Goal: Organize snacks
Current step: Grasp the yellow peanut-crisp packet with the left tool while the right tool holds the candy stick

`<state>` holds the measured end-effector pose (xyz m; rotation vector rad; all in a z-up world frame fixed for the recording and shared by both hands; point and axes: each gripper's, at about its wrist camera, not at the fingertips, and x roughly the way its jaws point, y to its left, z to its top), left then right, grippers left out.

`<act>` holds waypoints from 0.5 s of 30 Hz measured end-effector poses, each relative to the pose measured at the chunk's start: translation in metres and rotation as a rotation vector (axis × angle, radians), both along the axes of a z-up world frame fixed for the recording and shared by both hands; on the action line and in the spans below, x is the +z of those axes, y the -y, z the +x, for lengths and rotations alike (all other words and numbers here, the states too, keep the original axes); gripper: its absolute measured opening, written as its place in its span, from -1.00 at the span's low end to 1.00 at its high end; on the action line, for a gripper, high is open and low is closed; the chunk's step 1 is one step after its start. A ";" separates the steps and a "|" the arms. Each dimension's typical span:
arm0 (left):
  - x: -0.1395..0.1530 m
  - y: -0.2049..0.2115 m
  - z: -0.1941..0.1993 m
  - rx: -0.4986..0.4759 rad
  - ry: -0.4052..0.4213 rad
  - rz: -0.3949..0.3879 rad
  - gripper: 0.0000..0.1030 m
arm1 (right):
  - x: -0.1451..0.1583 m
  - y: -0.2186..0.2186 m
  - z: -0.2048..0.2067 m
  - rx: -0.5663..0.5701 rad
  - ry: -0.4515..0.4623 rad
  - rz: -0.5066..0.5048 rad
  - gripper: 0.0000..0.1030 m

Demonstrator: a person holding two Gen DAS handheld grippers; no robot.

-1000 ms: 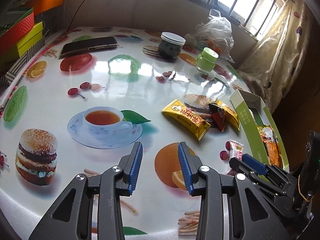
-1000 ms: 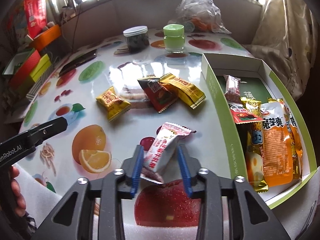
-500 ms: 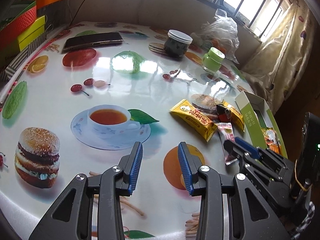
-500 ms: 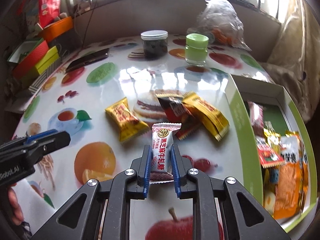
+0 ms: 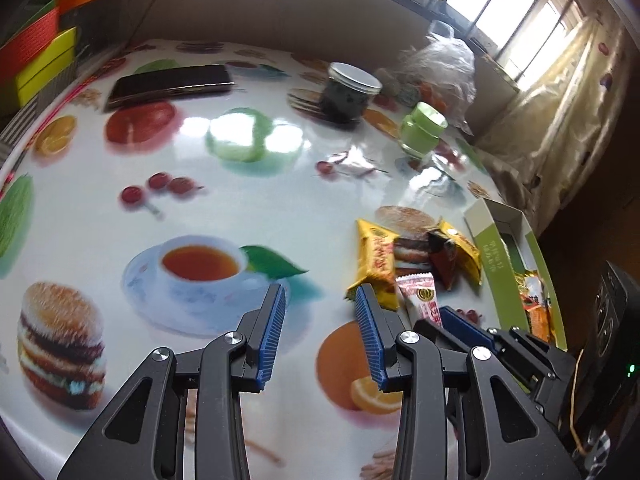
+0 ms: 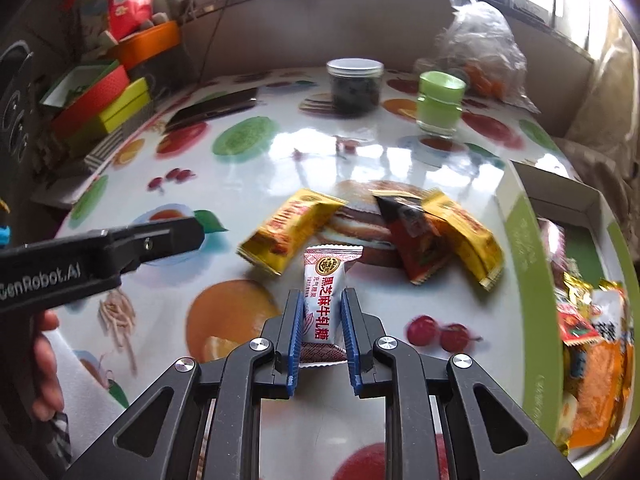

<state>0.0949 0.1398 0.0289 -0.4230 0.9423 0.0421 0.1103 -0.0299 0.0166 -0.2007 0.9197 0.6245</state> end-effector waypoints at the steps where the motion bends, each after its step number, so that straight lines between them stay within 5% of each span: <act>1: 0.000 0.003 0.004 -0.015 -0.001 0.002 -0.26 | 0.000 0.003 0.000 -0.011 0.003 -0.003 -0.65; 15: -0.014 0.036 0.045 -0.172 -0.048 0.079 -0.26 | -0.001 0.035 -0.006 -0.117 -0.023 0.021 -0.64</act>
